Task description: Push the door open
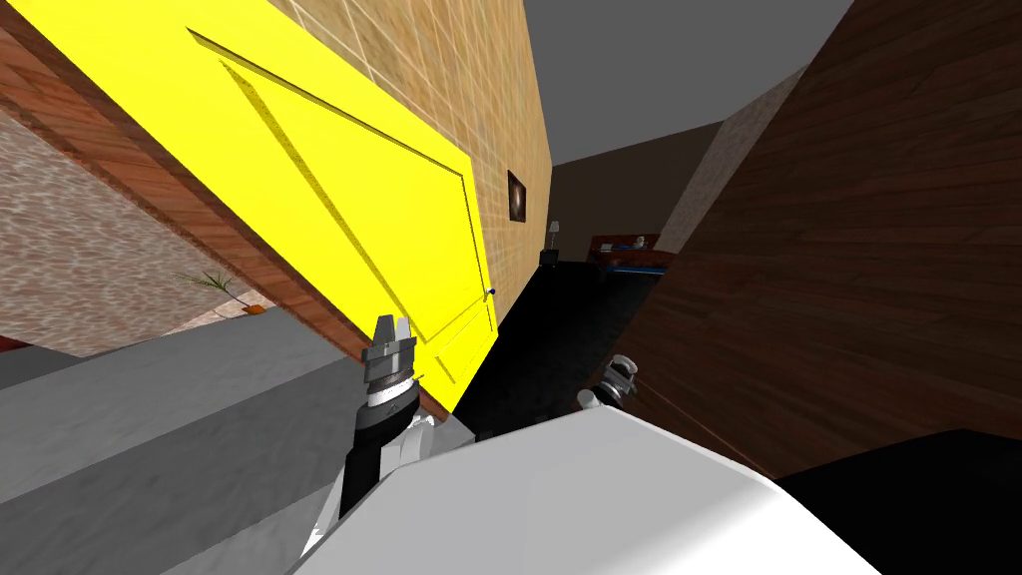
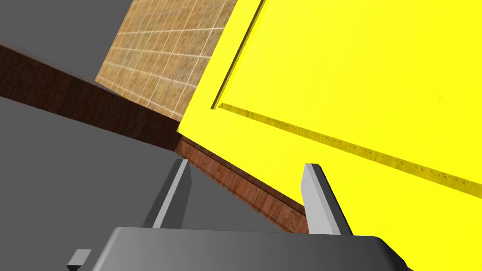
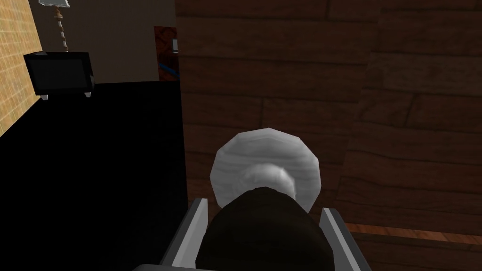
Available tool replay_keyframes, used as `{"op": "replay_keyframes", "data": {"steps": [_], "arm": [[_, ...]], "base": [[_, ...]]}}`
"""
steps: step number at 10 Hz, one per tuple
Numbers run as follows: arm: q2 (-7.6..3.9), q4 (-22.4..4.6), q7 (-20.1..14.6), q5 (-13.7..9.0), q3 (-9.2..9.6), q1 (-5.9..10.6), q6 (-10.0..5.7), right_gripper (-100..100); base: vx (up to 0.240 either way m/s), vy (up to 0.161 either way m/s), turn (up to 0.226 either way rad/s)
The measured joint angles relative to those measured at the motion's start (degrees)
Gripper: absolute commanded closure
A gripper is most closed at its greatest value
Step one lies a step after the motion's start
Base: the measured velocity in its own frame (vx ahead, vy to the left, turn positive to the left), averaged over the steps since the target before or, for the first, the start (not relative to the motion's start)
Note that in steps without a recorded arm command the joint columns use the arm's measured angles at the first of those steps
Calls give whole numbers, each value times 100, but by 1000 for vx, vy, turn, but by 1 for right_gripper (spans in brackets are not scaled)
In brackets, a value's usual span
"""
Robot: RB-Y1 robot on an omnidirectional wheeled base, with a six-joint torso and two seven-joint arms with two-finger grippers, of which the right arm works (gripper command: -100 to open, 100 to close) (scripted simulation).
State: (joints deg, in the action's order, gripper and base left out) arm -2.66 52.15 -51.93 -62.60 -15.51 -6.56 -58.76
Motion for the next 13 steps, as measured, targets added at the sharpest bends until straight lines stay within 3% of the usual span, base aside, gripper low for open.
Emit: {"op": "replay_keyframes", "data": {"steps": [1,3,7,10,13], "arm": [[-32,-46,-11,-54,-51,4,-28,100],[-16,218,139,-189,-181,-122,7,100],[-124,-8,67,-384,-414,-85,-165,100],[-116,-88,68,-491,-519,-70,-248,100],[-117,27,157,-658,-660,-167,-254,100]], "base": [[158,-141,-36],[174,-128,-54],[174,-110,-55],[95,-89,-34],[140,-159,-47]]}}
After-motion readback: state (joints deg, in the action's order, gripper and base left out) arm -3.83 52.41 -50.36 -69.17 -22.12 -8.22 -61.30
